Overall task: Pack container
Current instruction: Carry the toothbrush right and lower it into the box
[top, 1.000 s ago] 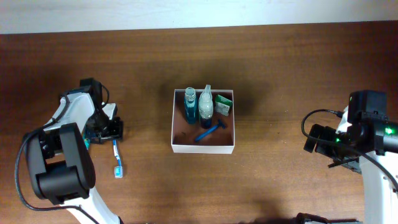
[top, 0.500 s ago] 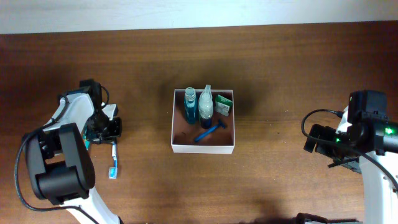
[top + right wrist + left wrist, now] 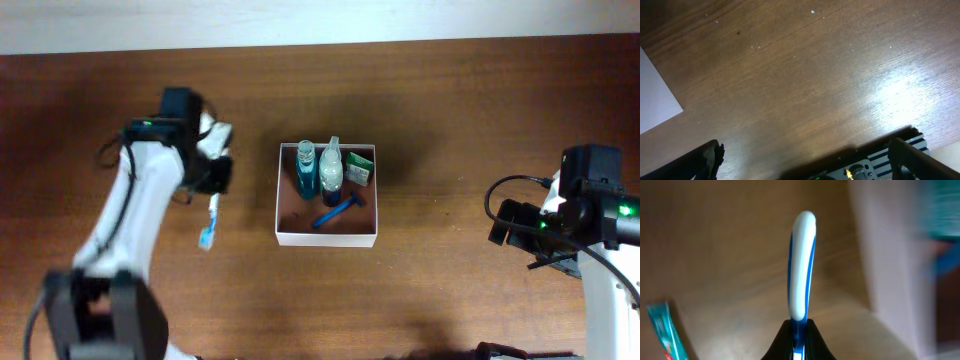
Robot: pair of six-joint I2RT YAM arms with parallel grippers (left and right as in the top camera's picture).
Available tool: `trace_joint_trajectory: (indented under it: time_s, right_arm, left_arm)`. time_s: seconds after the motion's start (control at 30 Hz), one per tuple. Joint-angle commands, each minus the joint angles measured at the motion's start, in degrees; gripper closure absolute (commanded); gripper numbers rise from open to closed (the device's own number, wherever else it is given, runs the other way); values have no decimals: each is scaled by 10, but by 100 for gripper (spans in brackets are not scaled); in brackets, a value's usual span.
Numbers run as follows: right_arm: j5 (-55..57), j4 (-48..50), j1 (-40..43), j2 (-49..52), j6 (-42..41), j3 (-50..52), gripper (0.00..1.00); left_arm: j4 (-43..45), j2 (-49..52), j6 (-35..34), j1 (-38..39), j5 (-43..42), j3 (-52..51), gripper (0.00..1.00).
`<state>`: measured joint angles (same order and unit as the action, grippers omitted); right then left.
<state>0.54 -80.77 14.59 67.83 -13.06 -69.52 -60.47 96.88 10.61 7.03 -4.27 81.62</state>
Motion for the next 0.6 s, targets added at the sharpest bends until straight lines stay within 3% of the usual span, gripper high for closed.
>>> trace_joint_trajectory:
  time_s: [0.0,0.23,0.57]
  right_arm:
    - [1,0,5,0,4,1,1]
    - [-1,0,5,0,4,1,2]
    - [-2,0,4,0,4,2,1]
  left_arm:
    - [7,-73,109,85,-9,10,100]
    - [20,-95,196,247,-9,10,100]
    - [122,-92,272,322,-9,10,100]
